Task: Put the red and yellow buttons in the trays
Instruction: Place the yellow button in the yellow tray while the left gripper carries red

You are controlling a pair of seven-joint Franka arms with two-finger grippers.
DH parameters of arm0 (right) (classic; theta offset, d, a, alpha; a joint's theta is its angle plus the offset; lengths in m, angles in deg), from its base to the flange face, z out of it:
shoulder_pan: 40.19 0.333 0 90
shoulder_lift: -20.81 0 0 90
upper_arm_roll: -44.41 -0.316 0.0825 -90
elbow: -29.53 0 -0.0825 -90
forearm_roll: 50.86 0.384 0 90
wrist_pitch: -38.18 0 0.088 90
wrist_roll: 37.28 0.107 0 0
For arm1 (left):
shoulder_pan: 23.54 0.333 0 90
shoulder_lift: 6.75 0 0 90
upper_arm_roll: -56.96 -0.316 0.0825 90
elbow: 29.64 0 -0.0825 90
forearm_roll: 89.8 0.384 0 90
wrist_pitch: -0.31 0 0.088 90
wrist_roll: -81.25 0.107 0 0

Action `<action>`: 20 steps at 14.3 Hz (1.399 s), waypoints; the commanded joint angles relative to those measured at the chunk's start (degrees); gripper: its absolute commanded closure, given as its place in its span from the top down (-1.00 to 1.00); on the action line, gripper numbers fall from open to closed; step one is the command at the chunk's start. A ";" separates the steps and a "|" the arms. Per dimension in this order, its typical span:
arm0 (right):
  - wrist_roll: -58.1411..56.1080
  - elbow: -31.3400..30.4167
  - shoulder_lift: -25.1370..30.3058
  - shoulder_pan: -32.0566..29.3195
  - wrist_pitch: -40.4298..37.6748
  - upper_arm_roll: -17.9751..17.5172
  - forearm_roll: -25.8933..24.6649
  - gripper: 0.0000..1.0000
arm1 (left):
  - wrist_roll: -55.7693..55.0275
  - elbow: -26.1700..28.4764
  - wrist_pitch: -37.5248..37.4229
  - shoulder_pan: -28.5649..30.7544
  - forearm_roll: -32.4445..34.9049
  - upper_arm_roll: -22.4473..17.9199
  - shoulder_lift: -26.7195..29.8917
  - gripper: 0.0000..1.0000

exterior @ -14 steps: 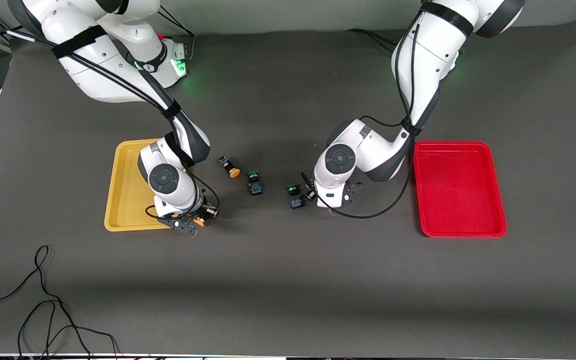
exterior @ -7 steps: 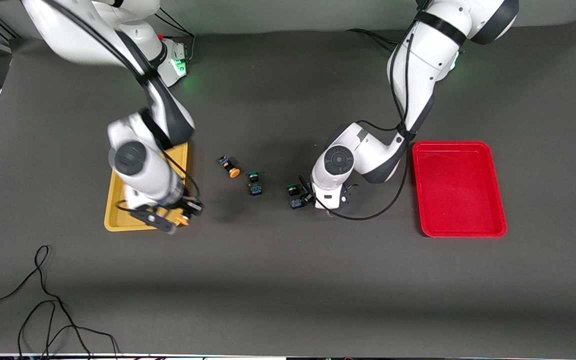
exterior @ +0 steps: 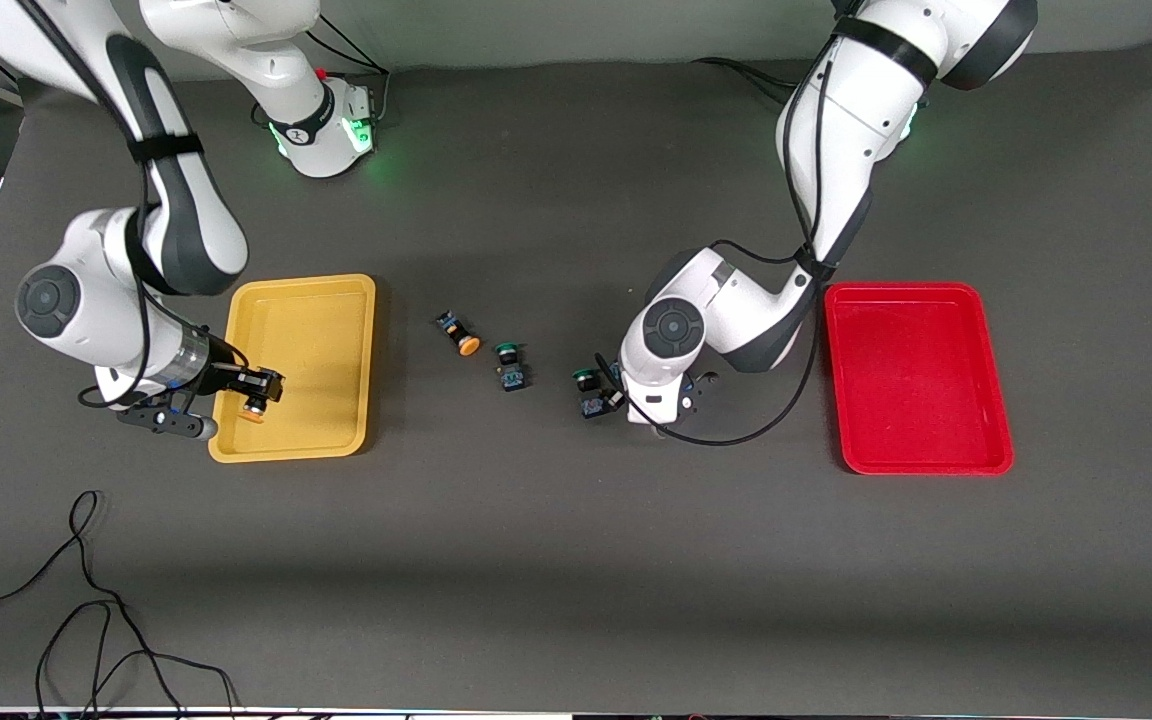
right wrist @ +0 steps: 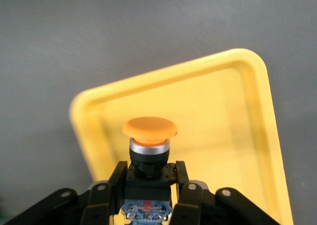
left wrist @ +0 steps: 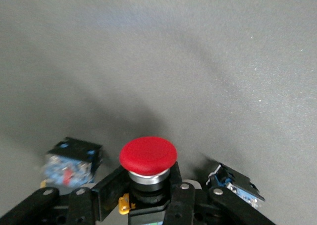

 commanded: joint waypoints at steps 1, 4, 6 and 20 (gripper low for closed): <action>-2.96 -0.73 -5.56 1.04 5.81 0.21 1.75 -0.66 | 2.67 -4.19 -13.18 0.13 0.57 -0.38 4.43 -1.00; -2.97 -1.44 -6.19 1.30 7.41 0.13 1.75 -0.56 | 15.92 -2.97 -26.89 5.21 0.47 -0.47 11.98 -1.00; -2.70 -1.44 -6.54 1.21 7.76 0.13 1.75 0.52 | 26.90 0.36 -32.71 8.89 0.48 -1.08 19.01 -1.00; 15.58 -0.90 3.74 2.18 -3.93 -24.12 -9.56 1.00 | 73.89 39.83 -4.54 21.05 -1.10 -14.27 31.62 -1.00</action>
